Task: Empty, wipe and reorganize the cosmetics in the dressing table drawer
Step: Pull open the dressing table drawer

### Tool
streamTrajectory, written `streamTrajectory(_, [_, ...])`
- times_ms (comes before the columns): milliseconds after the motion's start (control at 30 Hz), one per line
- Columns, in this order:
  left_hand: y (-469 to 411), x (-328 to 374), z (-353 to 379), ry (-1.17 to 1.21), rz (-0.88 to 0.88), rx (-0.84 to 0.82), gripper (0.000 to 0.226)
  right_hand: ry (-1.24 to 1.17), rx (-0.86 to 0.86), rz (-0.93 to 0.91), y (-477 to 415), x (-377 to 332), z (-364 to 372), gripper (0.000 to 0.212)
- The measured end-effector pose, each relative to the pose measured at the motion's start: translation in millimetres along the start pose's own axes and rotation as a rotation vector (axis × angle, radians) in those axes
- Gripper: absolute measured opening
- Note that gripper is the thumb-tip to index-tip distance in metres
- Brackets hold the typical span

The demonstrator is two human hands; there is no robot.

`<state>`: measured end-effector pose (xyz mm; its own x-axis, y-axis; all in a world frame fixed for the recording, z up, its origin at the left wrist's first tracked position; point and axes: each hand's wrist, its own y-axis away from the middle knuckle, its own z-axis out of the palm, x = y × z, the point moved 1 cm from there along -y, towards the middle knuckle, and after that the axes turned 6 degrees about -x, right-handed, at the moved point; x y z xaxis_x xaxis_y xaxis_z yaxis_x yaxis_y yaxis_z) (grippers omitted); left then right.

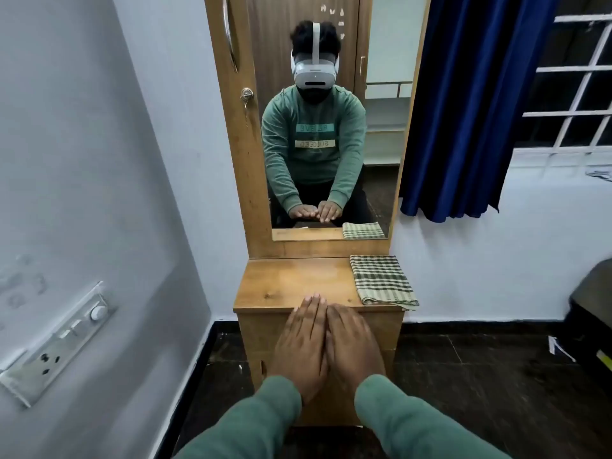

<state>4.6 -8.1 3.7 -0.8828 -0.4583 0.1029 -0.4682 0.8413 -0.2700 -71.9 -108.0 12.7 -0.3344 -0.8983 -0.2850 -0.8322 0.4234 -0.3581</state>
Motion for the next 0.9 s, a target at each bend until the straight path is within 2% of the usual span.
streamTrajectory(100, [3.3, -3.4, 16.8, -0.010, -0.030, -0.059, 0.063, 0.006, -0.024, -0.018, 2.8, 9.6, 20.3, 0.046])
streamTrajectory(233, [2.1, -7.3, 38.6, 0.016, -0.081, -0.155, 0.063, -0.013, -0.237, -0.016, -0.2, 21.4, 46.1, 0.050])
streamTrajectory(367, [-2.2, -12.1, 50.1, 0.016, -0.101, -0.210, 0.063, 0.013, -0.306, -0.012, -2.7, 30.1, 60.1, 0.050])
streamTrajectory(600, [-6.9, -19.6, 61.0, 0.057, -0.109, -0.245, 0.063, 0.001, -0.340, 0.005, -4.0, 35.5, 69.4, 0.051])
streamTrajectory(900, [1.0, -19.6, 69.2, 0.059, -0.110, -0.207, 0.063, 0.008, -0.330, 0.016, 3.3, 31.7, 73.6, 0.053])
